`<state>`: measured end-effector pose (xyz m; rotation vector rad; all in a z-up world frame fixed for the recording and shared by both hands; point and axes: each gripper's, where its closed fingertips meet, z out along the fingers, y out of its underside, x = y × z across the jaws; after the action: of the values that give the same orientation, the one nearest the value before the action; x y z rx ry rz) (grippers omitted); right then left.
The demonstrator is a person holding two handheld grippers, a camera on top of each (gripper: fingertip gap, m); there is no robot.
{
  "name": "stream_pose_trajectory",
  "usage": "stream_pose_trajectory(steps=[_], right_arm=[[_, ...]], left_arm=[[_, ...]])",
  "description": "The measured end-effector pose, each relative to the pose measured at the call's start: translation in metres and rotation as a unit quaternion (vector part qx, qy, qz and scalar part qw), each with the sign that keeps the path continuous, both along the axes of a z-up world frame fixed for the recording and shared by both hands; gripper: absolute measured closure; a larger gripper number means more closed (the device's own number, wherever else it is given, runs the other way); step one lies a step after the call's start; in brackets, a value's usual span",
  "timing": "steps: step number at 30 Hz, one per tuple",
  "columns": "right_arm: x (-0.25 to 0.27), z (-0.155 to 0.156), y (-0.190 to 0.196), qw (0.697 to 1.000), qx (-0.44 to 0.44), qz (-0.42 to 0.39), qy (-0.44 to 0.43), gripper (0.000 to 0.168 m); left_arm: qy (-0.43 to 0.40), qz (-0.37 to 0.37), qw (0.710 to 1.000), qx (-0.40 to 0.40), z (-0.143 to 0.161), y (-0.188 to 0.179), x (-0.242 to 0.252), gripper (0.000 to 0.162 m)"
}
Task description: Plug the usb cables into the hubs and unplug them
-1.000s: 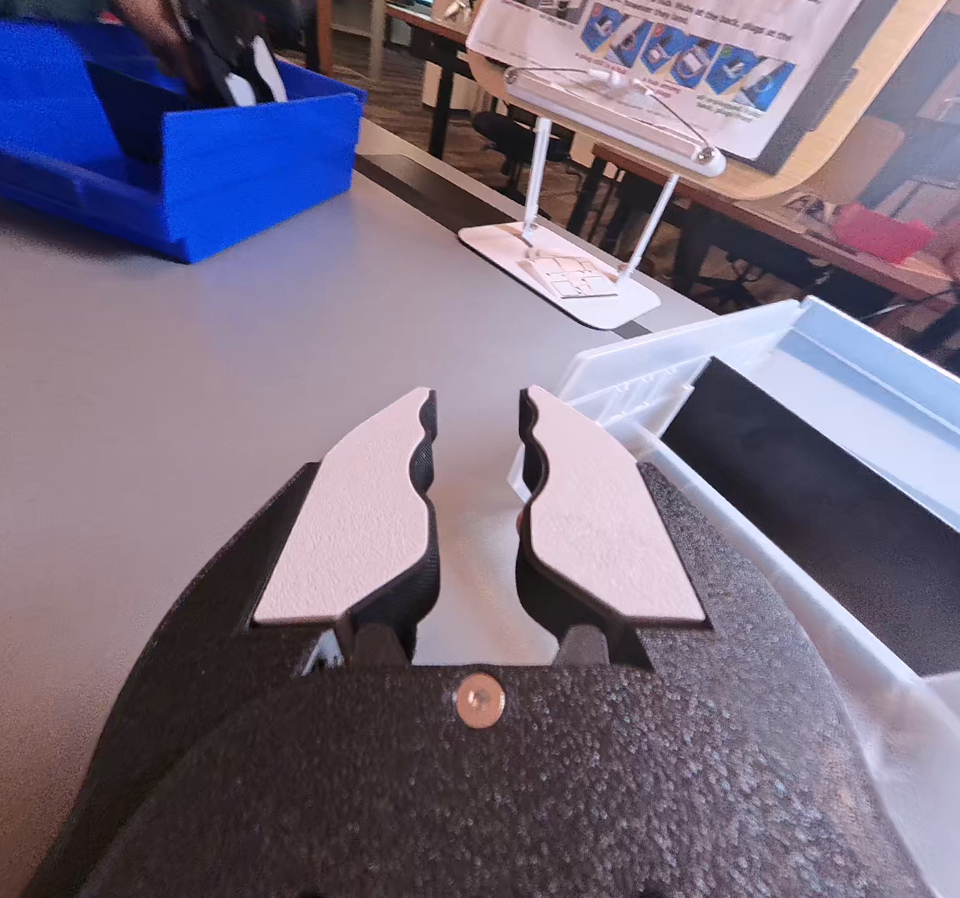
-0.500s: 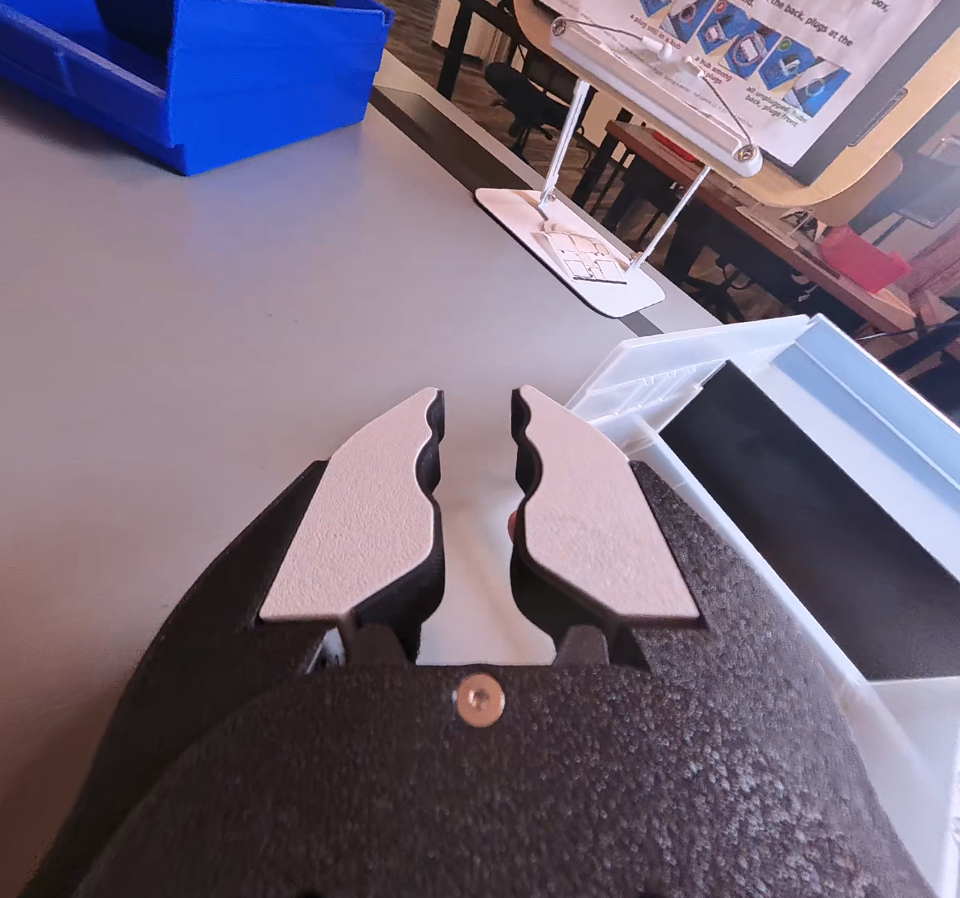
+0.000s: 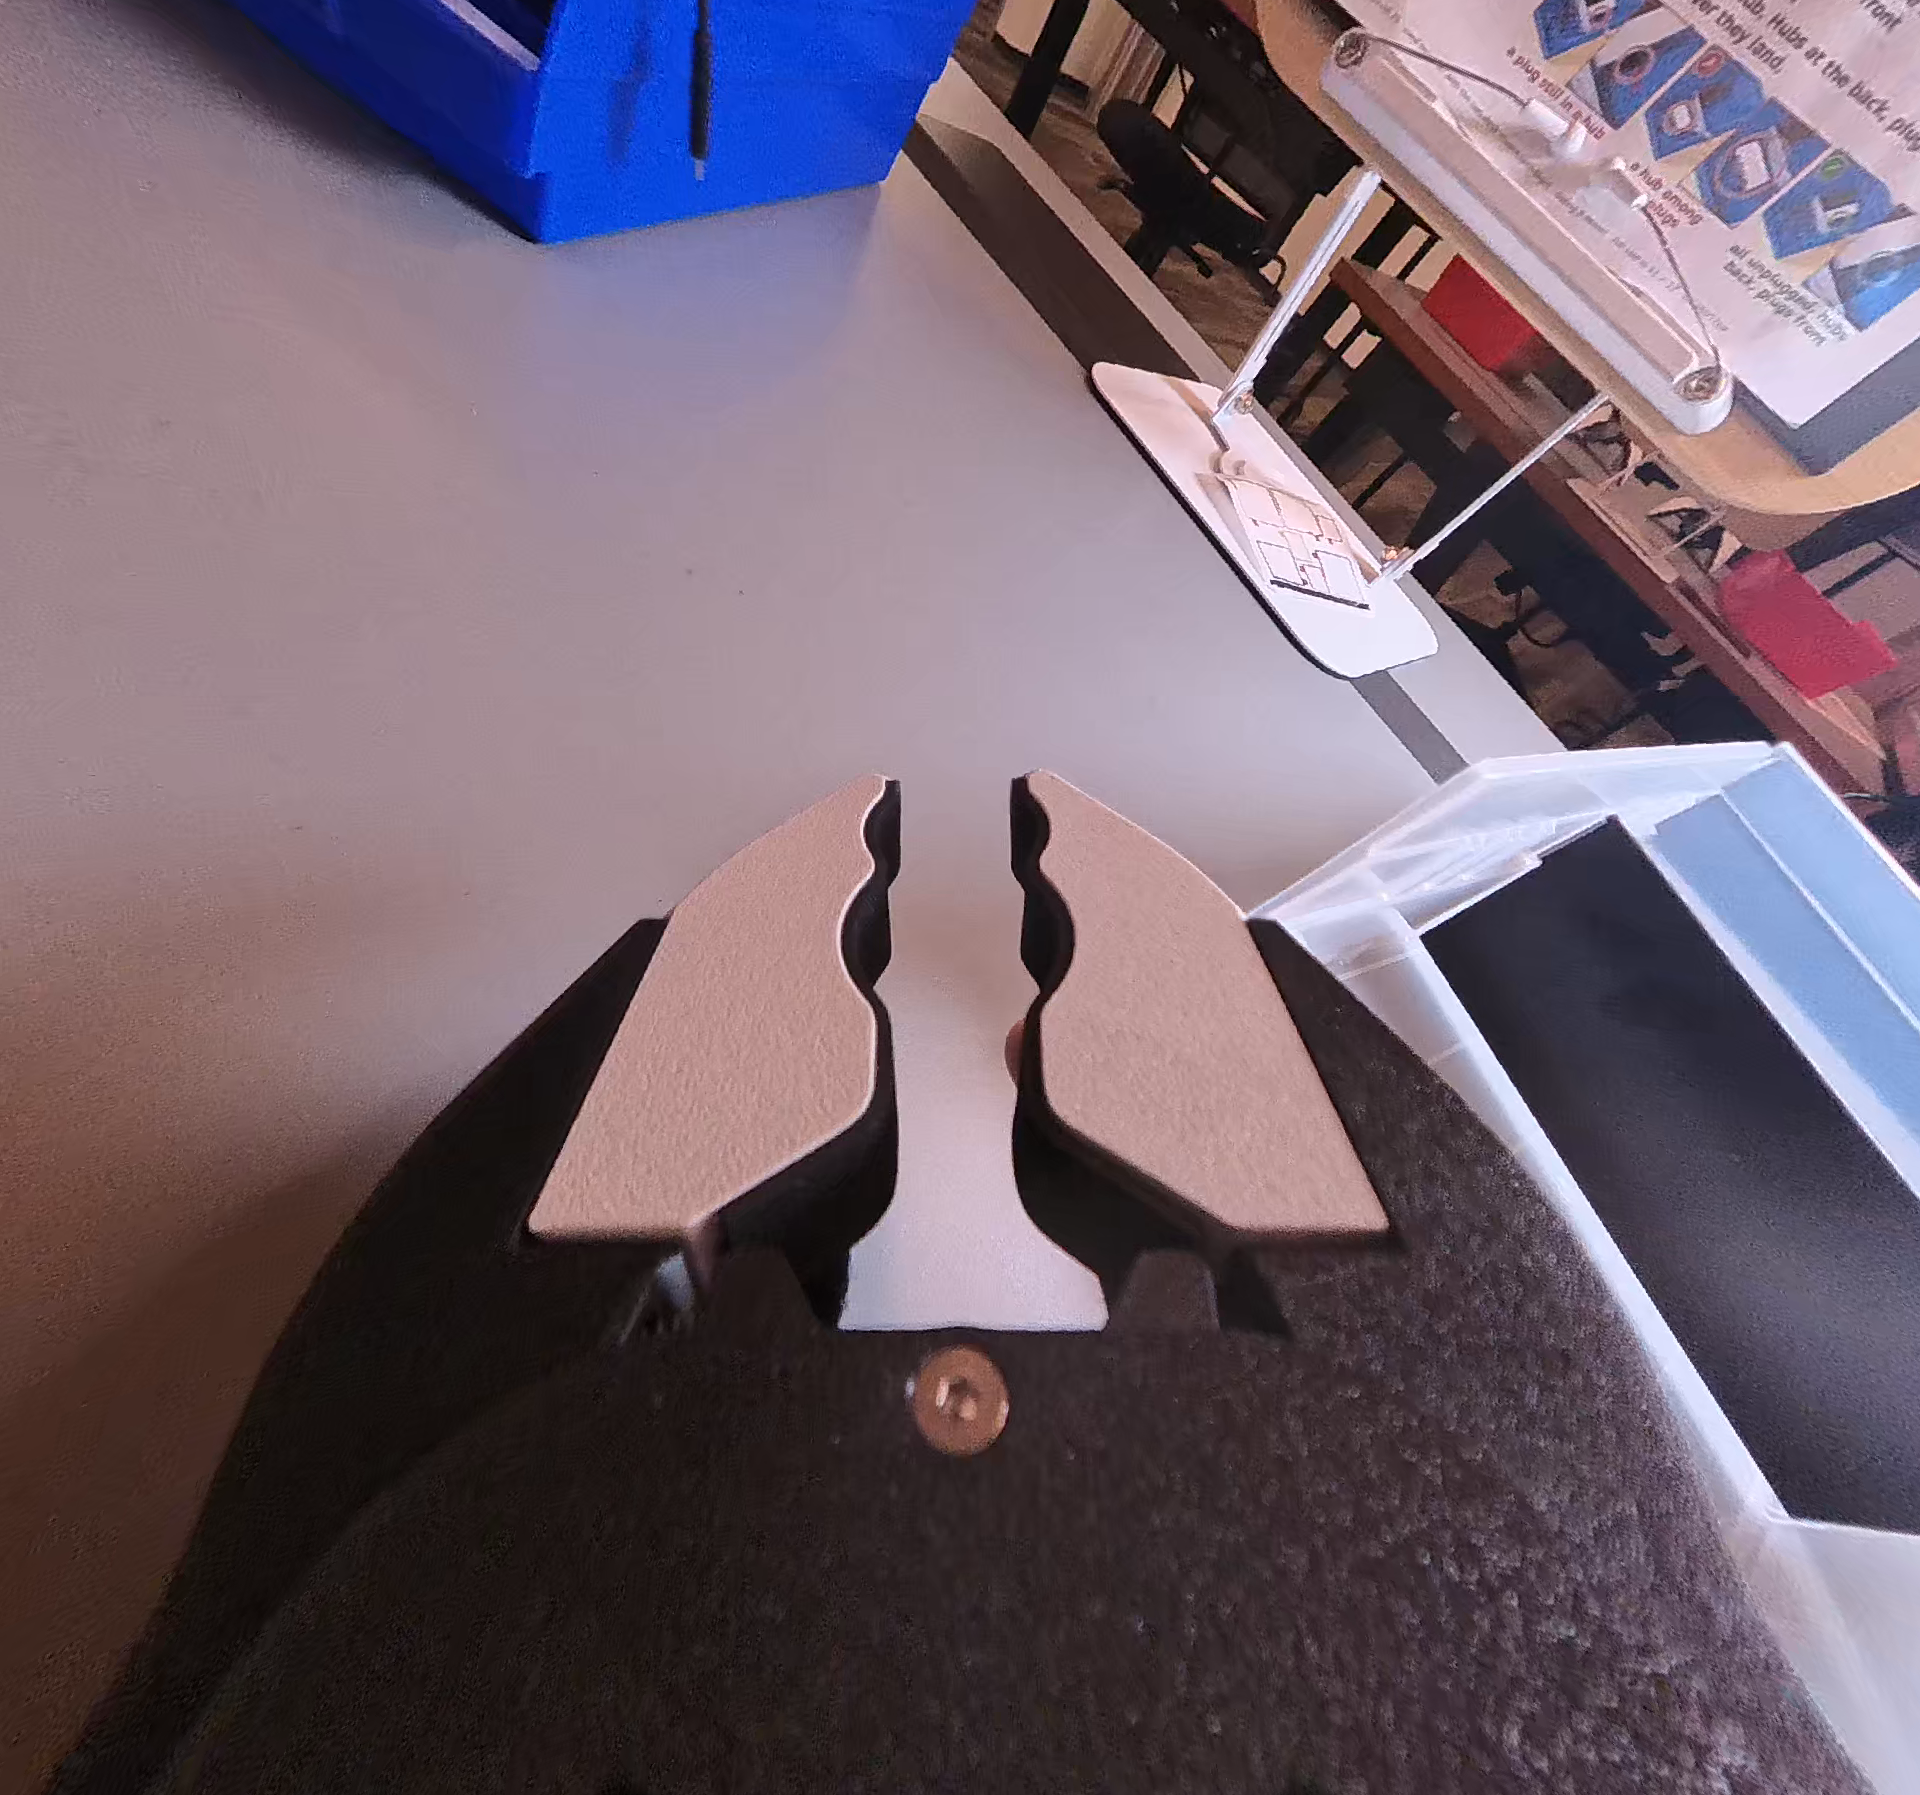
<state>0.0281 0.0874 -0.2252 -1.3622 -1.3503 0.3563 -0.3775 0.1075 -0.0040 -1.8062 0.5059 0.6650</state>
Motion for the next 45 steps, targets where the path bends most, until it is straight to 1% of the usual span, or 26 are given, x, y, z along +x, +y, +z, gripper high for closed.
stream_pose_trajectory(steps=[2,4,9,12,13,14,16,18,20,22,23,25,26,30,31,32,34,35,36,37,38,39,40,42,43,45], right_arm=[[0.0,0.0,0.0,1.0,-0.003,0.002,0.0,0.148],[0.002,-0.001,0.002,1.0,-0.009,0.0,0.002,0.149],[0.004,-0.004,0.005,0.999,-0.032,0.0,0.004,0.15],[0.006,-0.004,0.004,1.0,-0.031,0.001,0.001,0.151],[0.006,-0.004,0.003,1.0,-0.031,0.003,-0.001,0.151],[0.006,-0.005,0.003,1.0,-0.03,0.004,-0.004,0.151],[0.006,-0.007,0.002,0.999,-0.029,0.006,-0.01,0.151],[0.006,-0.008,0.001,0.999,-0.031,0.01,-0.015,0.152],[0.005,-0.011,0.0,0.999,-0.032,0.011,-0.021,0.152],[0.005,-0.014,0.0,0.999,-0.028,0.011,-0.03,0.152],[0.006,-0.015,0.0,0.999,-0.026,0.011,-0.034,0.152],[0.006,-0.016,0.0,0.999,-0.024,0.011,-0.04,0.152],[0.006,-0.017,0.0,0.999,-0.025,0.011,-0.042,0.152],[0.007,-0.019,0.0,0.998,-0.022,0.011,-0.05,0.153],[0.008,-0.019,0.001,0.998,-0.02,0.011,-0.053,0.153],[0.009,-0.019,0.0,0.998,-0.019,0.01,-0.054,0.153],[0.01,-0.017,0.001,0.998,-0.017,0.01,-0.051,0.153],[0.011,-0.017,0.001,0.999,-0.019,0.011,-0.049,0.153],[0.011,-0.016,0.001,0.999,-0.023,0.011,-0.047,0.153],[0.011,-0.016,0.001,0.999,-0.026,0.011,-0.045,0.153],[0.01,-0.017,0.001,0.999,-0.03,0.012,-0.044,0.153],[0.01,-0.017,0.0,0.998,-0.034,0.014,-0.042,0.153],[0.009,-0.018,0.0,0.998,-0.037,0.016,-0.043,0.153],[0.007,-0.021,-0.002,0.998,-0.037,0.019,-0.05,0.153],[0.006,-0.022,-0.003,0.998,-0.035,0.02,-0.055,0.153],[0.006,-0.025,-0.005,0.997,-0.032,0.022,-0.064,0.153]], left_arm=[[0.016,0.027,0.999,-0.02,-0.007,0.008,-0.02,0.132],[0.033,0.056,0.997,-0.031,-0.007,0.014,-0.041,0.133],[-0.008,0.106,0.994,-0.026,0.004,0.02,-0.082,0.133],[0.03,0.144,0.987,-0.058,-0.011,0.019,-0.105,0.132],[0.042,0.147,0.985,-0.077,-0.022,0.018,-0.108,0.132],[0.051,0.131,0.985,-0.102,-0.036,0.019,-0.106,0.132],[0.051,0.088,0.982,-0.157,-0.073,0.019,-0.092,0.132],[0.051,0.075,0.972,-0.216,-0.113,0.017,-0.082,0.133],[0.051,0.049,0.966,-0.248,-0.145,0.019,-0.071,0.131],[0.057,0.026,0.96,-0.273,-0.165,0.021,-0.063,0.13],[0.046,0.015,0.956,-0.29,-0.172,0.021,-0.058,0.13],[-0.027,-0.027,0.941,-0.336,-0.19,0.019,-0.039,0.13],[-0.045,-0.04,0.936,-0.348,-0.196,0.019,-0.035,0.131],[-0.034,0.012,0.929,-0.367,-0.217,0.023,-0.059,0.126],[-0.034,0.025,0.928,-0.369,-0.217,0.022,-0.065,0.121],[-0.037,0.033,0.929,-0.367,-0.212,0.02,-0.069,0.119],[-0.054,0.041,0.93,-0.362,-0.197,0.011,-0.073,0.114],[-0.065,0.048,0.924,-0.374,-0.189,0.001,-0.074,0.111],[-0.069,0.052,0.915,-0.394,-0.183,-0.012,-0.073,0.112],[-0.049,0.053,0.91,-0.409,-0.175,-0.025,-0.075,0.117],[-0.01,0.051,0.913,-0.405,-0.164,-0.033,-0.077,0.125],[0.025,0.044,0.917,-0.395,-0.153,-0.038,-0.075,0.131],[0.044,0.027,0.921,-0.387,-0.146,-0.042,-0.065,0.132],[0.07,-0.021,0.931,-0.359,-0.134,-0.042,-0.033,0.134],[0.084,-0.045,0.931,-0.353,-0.132,-0.042,-0.016,0.134],[0.138,-0.091,0.919,-0.358,-0.138,-0.038,0.012,0.132]])
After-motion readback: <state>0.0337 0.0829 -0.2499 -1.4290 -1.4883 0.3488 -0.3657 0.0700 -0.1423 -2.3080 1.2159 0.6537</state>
